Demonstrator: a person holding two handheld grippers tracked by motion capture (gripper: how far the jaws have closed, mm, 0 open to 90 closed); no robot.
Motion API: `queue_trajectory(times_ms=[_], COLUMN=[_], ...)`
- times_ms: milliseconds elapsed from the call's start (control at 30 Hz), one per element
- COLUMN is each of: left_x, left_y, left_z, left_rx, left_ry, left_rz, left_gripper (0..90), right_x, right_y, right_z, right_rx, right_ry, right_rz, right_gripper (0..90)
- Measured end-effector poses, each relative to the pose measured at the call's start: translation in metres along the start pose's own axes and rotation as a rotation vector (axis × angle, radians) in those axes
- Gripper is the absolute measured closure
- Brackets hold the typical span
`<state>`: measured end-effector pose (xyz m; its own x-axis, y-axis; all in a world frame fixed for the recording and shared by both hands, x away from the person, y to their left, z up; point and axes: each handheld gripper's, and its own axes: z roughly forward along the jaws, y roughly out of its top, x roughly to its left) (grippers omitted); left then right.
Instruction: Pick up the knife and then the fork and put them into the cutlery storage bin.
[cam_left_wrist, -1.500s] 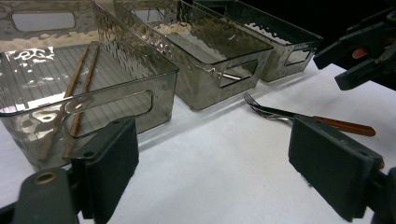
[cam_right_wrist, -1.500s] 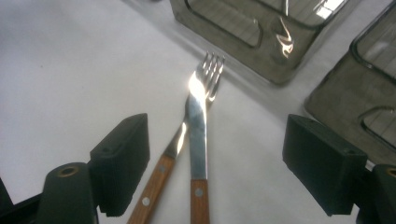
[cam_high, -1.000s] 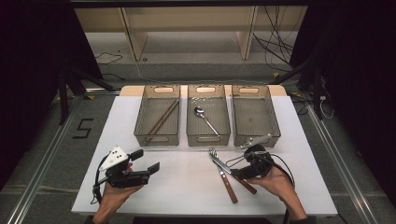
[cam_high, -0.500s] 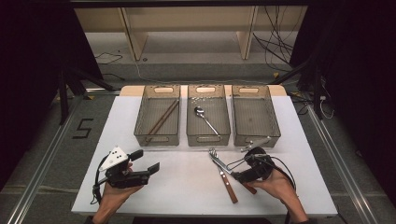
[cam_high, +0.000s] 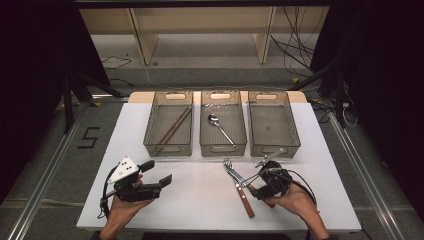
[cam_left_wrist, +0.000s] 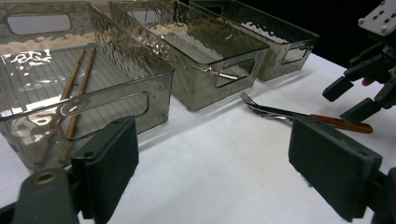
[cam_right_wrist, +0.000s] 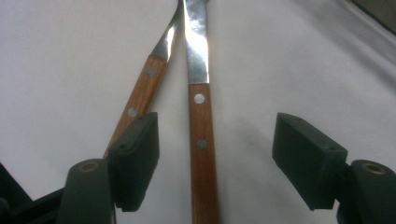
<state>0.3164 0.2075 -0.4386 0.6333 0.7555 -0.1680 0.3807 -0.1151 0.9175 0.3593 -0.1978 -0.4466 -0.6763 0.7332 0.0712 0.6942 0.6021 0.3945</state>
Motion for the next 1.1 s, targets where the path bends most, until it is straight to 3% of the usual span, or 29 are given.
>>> queue_trajectory(times_ms=[367, 1100], left_x=[0.001, 0.0], left_y=[-0.001, -0.001], left_z=[-0.002, -0.001], left_rx=[-0.005, 0.001], left_ry=[0.001, -0.003], left_rz=[-0.003, 0.001], left_gripper=[15.8, 15.8], right_x=[0.008, 0.016], right_y=[0.002, 0.009], right_z=[0.011, 0.019], right_rx=[0.064, 0.107], right_ry=[-0.009, -0.048], right_rz=[-0.052, -0.095], right_gripper=[49.4, 73.8])
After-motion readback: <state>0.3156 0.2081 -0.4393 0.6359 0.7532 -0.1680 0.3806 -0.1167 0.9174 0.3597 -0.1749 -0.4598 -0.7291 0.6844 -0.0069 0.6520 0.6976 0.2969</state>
